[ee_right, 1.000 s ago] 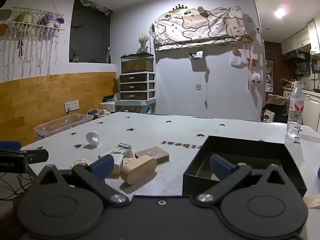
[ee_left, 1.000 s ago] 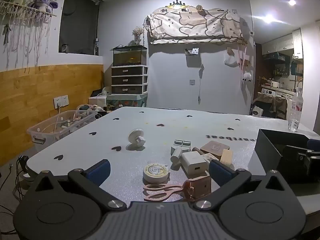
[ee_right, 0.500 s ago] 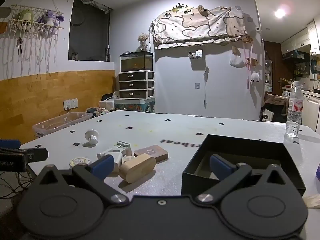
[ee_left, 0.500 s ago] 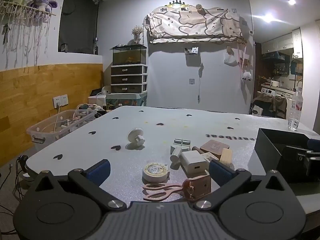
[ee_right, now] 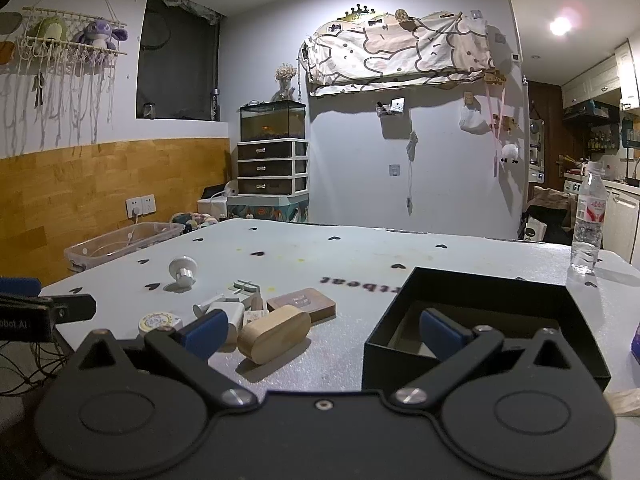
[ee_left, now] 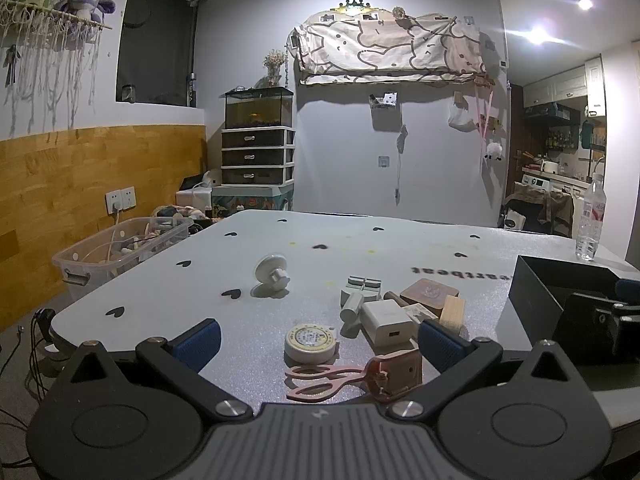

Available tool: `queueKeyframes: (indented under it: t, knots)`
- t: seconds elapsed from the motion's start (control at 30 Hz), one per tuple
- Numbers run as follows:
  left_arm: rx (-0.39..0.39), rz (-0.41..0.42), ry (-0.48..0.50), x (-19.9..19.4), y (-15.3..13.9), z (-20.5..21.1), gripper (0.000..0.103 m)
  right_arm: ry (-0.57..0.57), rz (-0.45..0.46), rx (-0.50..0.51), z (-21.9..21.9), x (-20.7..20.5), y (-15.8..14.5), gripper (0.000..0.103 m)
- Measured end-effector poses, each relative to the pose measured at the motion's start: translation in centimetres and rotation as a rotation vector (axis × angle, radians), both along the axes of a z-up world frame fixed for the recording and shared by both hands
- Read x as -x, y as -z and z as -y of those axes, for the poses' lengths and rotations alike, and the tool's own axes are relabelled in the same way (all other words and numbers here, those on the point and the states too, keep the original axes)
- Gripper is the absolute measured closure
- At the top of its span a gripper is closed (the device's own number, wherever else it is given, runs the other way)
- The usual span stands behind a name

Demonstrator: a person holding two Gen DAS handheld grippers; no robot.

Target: Organize rigid objects

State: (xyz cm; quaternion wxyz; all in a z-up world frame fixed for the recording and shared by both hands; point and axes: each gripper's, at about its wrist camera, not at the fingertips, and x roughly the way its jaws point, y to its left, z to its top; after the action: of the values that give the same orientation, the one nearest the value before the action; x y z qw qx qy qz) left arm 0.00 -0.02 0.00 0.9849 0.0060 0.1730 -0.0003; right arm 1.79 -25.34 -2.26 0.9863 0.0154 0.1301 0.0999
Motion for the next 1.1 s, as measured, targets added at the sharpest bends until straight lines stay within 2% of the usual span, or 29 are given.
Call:
queueKeyframes:
  t: [0.53,0.73,0.77,1.1]
  knots:
    - [0.001,-0.003,0.000,0.0,0.0,0.0,0.000,0.000,-0.005,0.003,-0.1,-0.2,0.0,0.000]
    - [0.001,-0.004,-0.001,0.0,0.0,0.0,0.000,0.002,-0.012,0.004,0.4,-0.8,1.7,0.000]
    - [0.001,-0.004,-0.001,-0.3,0.7,-0.3,0.000,0.003,-0.012,0.003,0.5,-0.8,1.8,0.000]
    - [0.002,-0.005,-0.001,-0.3,0.7,-0.3,0.000,0.005,-0.014,0.003,0.3,-0.8,1.4,0.000]
